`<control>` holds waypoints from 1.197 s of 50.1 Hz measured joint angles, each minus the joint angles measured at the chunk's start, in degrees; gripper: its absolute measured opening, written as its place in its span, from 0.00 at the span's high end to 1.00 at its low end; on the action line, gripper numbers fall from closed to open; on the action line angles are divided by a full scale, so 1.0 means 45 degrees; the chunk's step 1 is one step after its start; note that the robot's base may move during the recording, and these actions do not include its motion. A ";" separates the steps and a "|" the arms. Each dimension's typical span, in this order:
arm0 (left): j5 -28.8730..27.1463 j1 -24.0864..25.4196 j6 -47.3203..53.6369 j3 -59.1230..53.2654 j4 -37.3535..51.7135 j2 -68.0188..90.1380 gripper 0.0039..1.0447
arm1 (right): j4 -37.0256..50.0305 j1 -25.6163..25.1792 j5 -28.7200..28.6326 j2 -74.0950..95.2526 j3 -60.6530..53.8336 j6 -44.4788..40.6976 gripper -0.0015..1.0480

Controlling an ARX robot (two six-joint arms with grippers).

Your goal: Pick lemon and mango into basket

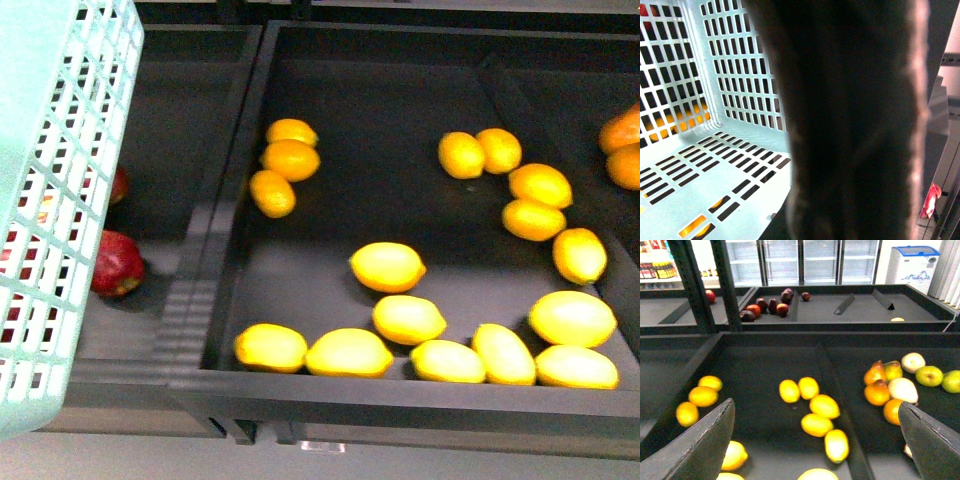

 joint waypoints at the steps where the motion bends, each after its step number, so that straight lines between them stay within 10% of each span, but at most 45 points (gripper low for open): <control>1: -0.0024 0.0000 0.0005 0.0000 0.0000 0.0000 0.95 | 0.0000 0.0000 0.0010 0.0000 0.0000 -0.0005 0.08; 49: -0.0437 0.0092 0.0180 0.0010 -0.0010 0.0015 0.95 | 0.0000 0.0000 -0.0097 -0.0005 0.0000 -0.0005 0.08; 56: -0.0350 -0.0748 0.5741 0.2905 -0.6334 0.1826 0.95 | 0.0000 -0.0005 -0.0049 -0.0005 0.0000 -0.0005 0.08; 60: -0.0559 -0.1462 0.7771 0.3011 -0.6645 0.2637 0.96 | 0.0000 -0.0005 -0.0024 -0.0005 0.0000 -0.0005 0.08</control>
